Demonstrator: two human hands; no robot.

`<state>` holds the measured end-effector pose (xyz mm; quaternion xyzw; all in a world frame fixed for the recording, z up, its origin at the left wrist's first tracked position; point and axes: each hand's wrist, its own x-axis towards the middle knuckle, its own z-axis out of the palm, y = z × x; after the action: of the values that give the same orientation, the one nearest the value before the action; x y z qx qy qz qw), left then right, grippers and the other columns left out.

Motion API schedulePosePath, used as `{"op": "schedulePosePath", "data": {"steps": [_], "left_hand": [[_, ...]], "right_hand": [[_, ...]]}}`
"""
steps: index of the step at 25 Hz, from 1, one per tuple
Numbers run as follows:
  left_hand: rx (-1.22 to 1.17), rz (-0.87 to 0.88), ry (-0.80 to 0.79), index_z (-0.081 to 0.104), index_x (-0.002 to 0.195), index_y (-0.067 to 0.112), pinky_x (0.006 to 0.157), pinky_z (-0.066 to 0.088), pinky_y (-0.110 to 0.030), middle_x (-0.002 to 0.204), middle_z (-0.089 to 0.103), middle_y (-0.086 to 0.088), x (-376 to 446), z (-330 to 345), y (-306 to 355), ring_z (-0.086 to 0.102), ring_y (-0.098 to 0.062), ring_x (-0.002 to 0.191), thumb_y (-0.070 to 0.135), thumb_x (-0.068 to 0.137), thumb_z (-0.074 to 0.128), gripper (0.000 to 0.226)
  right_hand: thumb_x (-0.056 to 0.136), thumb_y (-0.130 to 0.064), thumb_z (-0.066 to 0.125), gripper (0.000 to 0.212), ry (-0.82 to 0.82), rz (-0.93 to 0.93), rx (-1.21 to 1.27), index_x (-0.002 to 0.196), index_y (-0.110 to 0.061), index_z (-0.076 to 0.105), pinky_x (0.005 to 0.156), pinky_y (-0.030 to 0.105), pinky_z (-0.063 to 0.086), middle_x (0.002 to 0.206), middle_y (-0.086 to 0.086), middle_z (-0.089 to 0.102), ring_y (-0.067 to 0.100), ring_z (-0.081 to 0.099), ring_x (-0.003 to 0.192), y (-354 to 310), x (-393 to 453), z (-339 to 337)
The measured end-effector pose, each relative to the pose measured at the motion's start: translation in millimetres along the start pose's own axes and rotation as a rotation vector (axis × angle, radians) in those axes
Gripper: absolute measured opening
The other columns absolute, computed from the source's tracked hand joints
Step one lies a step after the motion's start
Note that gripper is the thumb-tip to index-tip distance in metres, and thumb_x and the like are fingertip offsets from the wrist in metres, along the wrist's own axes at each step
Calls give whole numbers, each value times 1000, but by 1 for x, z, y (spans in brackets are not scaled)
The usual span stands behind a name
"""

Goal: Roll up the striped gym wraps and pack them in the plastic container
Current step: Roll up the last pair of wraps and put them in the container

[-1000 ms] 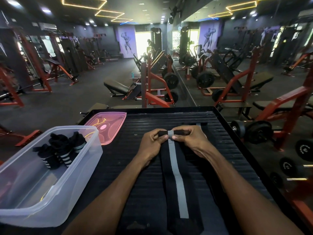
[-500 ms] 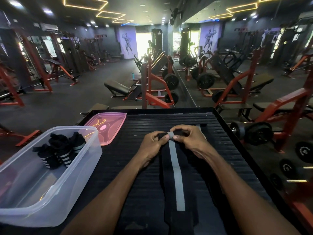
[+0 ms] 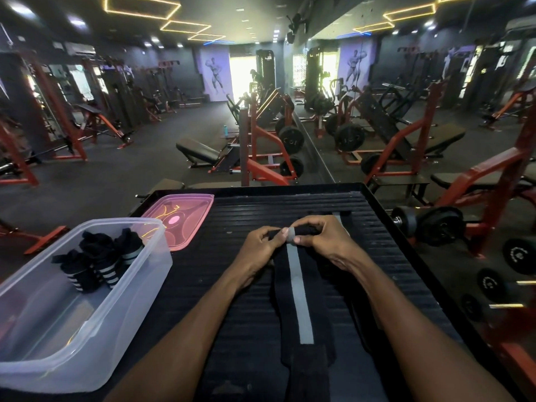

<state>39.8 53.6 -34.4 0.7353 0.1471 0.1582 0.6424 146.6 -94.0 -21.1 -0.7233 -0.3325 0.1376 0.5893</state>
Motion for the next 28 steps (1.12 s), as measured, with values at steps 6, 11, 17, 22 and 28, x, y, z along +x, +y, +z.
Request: {"op": "schedulePosePath", "data": {"steps": [6,11,17,22,28], "left_hand": [[101,128,107,73,103,18,80,52,-17,98,75,6,6,-2,-4,70,-5,93,15,91,70,14],[-59,144,69,72,105,15,81,55,-18,101,75,2,5,-1,-4,71,-9,97,3,86,72,23],[-85,-10,31,72,105,8,73,57,-27,96,77,-9,6,-2,-4,73,-21,89,27,92,69,23],[-87,90,55,73,98,19,74,52,-15,93,77,4,6,-4,-3,70,-7,88,-3,86,69,26],[-360,-125,-65,68,115,3,89,58,-44,109,74,-19,5,-2,-2,71,-31,104,23,90,71,31]], "right_hand": [[80,-15,83,18,-63,143,94,97,-18,76,63,26,55,88,4,73,15,67,72,-7,-1,4],[86,-13,77,12,-18,94,33,97,-18,75,65,22,52,89,0,73,12,67,79,-4,1,4],[76,3,80,28,0,16,45,95,-18,76,81,31,58,99,5,75,19,71,91,-4,0,5],[90,-19,75,9,-74,246,142,97,-15,73,48,26,38,72,1,69,5,57,51,-9,-3,6],[80,0,79,26,17,92,92,96,-21,78,100,41,54,104,1,76,14,67,105,-1,-1,6]]}}
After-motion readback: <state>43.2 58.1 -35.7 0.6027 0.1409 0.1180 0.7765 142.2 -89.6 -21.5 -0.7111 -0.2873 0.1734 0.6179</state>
